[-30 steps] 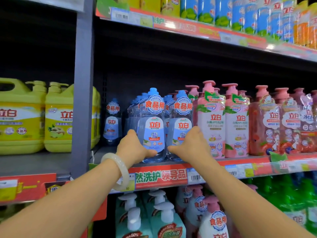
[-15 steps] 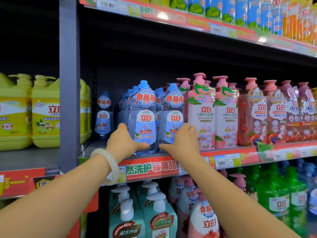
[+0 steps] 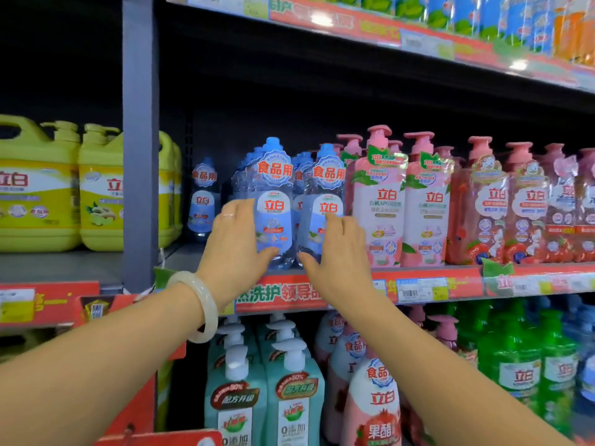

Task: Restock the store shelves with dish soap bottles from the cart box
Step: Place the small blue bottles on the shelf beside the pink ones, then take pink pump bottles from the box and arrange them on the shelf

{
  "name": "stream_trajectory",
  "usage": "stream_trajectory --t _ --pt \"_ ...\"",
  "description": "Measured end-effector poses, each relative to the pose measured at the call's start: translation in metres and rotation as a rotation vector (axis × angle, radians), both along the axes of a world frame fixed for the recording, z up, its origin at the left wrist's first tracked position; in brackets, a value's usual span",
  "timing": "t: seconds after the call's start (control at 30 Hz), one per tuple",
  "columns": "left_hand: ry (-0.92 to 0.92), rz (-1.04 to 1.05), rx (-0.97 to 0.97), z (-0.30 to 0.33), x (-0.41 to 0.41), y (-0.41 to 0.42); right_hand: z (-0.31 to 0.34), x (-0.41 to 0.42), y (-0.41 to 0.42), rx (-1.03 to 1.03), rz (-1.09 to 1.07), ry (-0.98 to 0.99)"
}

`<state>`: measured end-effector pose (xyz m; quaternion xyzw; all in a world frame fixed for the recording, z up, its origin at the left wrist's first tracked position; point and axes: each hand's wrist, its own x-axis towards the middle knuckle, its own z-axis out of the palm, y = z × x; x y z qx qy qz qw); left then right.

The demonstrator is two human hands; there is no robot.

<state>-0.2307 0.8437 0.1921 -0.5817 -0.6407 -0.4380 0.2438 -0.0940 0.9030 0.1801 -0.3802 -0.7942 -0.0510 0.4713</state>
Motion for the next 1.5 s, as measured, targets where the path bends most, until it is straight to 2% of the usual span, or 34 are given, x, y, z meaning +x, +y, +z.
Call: stream_trajectory --t 0.07,0.13,0.23,0.33,0.53,0.8,1.0,1.17,1.5 --pt "0.263 0.037 0.042 -0.012 0.007 -0.017 -0.004 -0.005 -0.015 0.038 0.092 -0.02" --pt "0.435 0.092 0.001 -0.033 0.006 -0.036 -0.013 -0.015 -0.032 0.034 0.17 -0.071" --pt "0.537 0.216 -0.193 -0.071 -0.007 -0.074 -0.041 -0.036 -0.059 0.003 0.288 -0.195" --pt "0.543 0.372 -0.4 -0.109 -0.031 -0.118 -0.078 -0.06 -0.088 -0.057 0.398 -0.3" --pt "0.293 0.534 -0.714 -0.18 -0.094 -0.214 -0.149 -0.118 -0.159 -0.256 0.521 -0.588" --pt "-0.073 0.761 -0.915 -0.236 -0.13 -0.391 -0.215 -0.204 -0.334 -0.214 0.698 -0.881" --pt "-0.246 0.908 -0.984 -0.282 -0.172 -0.561 -0.259 -0.269 -0.492 -0.279 0.872 -1.014" --pt "-0.499 0.971 -1.066 -0.31 -0.198 -0.674 -0.294 -0.303 -0.582 -0.341 0.949 -1.134" --pt "-0.709 0.997 -1.022 -0.344 -0.273 -0.765 -0.342 -0.399 -0.655 -0.44 0.975 -1.249"
